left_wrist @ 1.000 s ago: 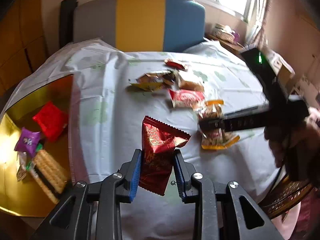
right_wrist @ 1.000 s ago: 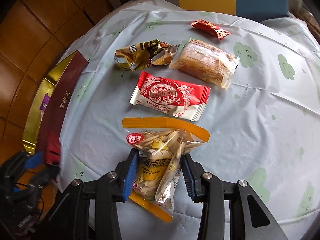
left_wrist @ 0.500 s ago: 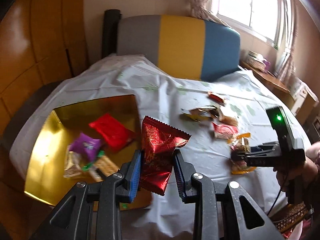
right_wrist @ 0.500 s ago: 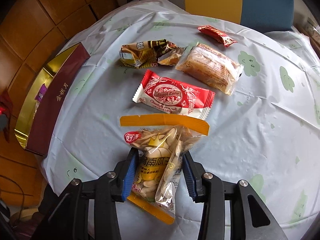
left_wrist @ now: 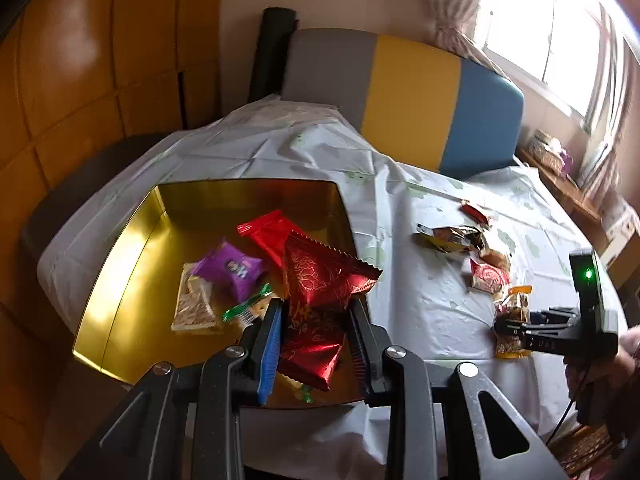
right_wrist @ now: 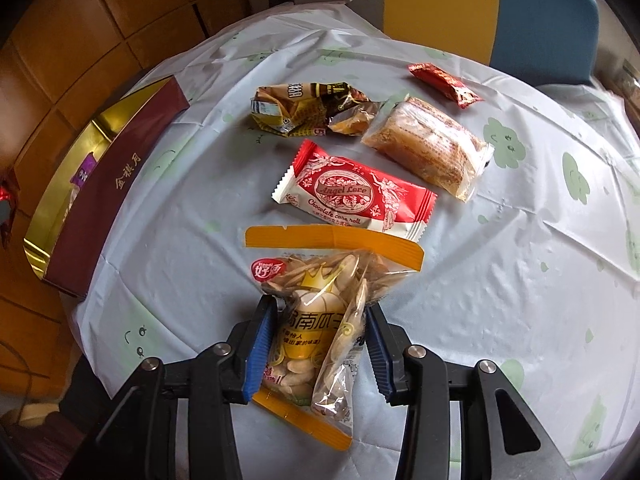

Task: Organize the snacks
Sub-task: 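Carry the red candy into the gold tin and open the left gripper while the right holds the pistachio bag, then lift the pistachio bag with the right gripper toward the gold tin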

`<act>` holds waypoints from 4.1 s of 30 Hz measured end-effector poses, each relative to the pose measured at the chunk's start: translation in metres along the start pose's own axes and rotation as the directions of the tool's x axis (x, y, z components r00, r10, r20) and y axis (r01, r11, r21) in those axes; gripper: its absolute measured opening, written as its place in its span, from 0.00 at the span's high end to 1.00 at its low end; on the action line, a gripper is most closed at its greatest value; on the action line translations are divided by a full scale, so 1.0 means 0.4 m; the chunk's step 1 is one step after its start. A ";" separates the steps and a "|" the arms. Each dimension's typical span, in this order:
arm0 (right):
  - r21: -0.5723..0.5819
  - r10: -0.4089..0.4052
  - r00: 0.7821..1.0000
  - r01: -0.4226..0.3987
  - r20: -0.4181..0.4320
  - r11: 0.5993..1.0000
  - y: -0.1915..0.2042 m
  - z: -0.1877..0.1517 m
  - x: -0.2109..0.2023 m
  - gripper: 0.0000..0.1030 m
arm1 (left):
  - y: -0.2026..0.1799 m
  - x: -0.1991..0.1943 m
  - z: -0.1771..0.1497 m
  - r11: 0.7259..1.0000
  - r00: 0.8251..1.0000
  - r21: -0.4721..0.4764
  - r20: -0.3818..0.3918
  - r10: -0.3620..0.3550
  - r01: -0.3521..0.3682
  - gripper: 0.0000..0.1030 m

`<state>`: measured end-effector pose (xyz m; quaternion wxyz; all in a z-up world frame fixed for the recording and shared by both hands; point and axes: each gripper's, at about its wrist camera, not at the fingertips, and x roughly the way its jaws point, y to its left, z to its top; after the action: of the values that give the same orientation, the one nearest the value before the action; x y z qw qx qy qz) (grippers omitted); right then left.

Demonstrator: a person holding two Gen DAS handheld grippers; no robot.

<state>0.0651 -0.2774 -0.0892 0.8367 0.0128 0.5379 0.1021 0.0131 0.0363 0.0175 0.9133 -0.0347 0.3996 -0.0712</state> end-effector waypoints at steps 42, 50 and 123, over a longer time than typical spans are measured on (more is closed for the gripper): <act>-0.044 -0.052 0.998 0.053 0.016 0.998 0.016 0.000 0.016 0.53 | 0.112 0.199 0.030 0.985 0.988 -0.175 -0.152 -0.011 -0.016 0.63; -0.055 -0.063 0.998 0.065 0.022 0.996 0.020 -0.001 0.018 0.50 | 0.114 0.141 0.014 0.985 0.991 -0.160 -0.124 0.048 -0.067 0.63; 0.079 -0.077 0.991 0.069 0.109 0.994 0.127 0.043 -0.036 0.57 | 0.170 0.106 -0.016 0.981 0.993 -0.164 -0.057 0.099 -0.107 0.63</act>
<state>0.0671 -0.2286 -0.0624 0.8677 0.0303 0.4936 0.0502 0.0438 0.0968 -0.0257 0.8995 -0.0886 0.4277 0.0089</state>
